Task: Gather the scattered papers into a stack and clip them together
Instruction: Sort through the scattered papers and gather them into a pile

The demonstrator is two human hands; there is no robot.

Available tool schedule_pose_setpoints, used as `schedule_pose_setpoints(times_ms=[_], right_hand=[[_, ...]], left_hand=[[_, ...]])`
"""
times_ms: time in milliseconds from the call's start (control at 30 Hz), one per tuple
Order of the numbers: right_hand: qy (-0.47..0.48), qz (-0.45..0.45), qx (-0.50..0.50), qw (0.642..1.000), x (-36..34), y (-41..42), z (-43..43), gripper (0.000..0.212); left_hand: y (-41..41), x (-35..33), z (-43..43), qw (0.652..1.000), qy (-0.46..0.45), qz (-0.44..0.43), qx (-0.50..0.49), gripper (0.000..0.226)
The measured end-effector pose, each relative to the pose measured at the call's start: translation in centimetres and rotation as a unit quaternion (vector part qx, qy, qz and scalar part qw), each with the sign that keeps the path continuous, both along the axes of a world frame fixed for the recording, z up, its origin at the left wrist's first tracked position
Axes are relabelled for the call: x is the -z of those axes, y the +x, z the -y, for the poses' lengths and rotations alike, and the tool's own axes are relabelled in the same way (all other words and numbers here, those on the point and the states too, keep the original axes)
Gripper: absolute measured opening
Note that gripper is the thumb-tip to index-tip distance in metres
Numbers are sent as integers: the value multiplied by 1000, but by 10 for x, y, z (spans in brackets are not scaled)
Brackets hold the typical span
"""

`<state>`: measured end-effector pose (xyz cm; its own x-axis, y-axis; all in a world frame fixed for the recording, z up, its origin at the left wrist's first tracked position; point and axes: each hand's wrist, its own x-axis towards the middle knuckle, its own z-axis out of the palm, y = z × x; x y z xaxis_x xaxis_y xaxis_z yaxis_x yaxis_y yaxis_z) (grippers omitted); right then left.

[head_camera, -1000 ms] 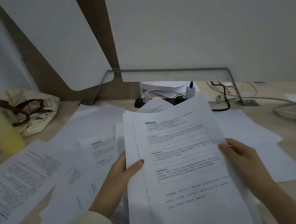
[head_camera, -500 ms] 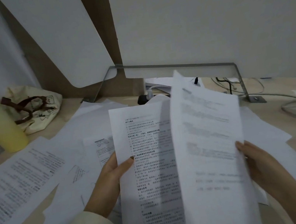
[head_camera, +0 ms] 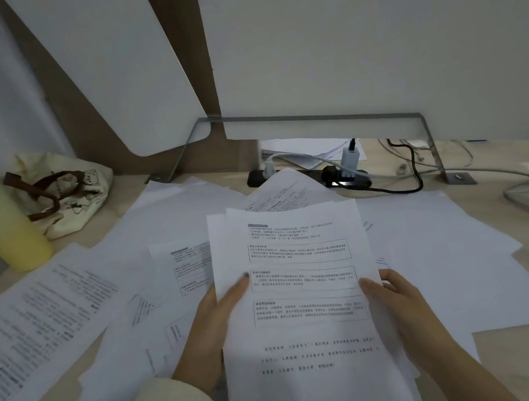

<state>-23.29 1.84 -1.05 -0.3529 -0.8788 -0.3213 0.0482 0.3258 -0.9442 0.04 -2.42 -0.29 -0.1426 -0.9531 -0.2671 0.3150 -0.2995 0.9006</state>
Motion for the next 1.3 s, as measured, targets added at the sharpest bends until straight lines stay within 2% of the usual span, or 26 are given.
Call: schedule_pose_setpoints(times_ms=[67, 133, 200, 367, 467, 567, 833, 1067, 1300], right_hand=[[-4, 53, -11, 999, -5, -3, 1, 21], [-6, 141, -68, 988, -21, -8, 3, 35], [-29, 177, -137, 974, -44, -11, 1, 38], [-183, 103, -123, 970, -102, -17, -5, 33], [-241, 66, -128, 960, -118, -17, -8, 27], [-242, 41, -147, 958, -114, -16, -10, 27], [-147, 8, -180, 973, -83, -18, -14, 28], [-218, 13, -120, 968, -98, -17, -11, 26], [-111, 16, -107, 988, -48, -14, -14, 33]], left_hand=[[-1, -5, -1, 999, -12, 46, 20, 34], [1, -16, -3, 998, -37, 51, 25, 33], [3, -34, -6, 996, -74, 40, 33, 31], [1, -81, -6, 976, -217, 31, 18, 29], [-3, -94, -6, 967, -255, 30, 0, 32], [-8, -93, -7, 967, -252, 32, 2, 34], [-11, -58, -14, 979, -187, 84, 6, 29], [-12, -75, -12, 968, -239, 78, 5, 27], [-21, -30, -16, 978, -144, 148, 40, 23]])
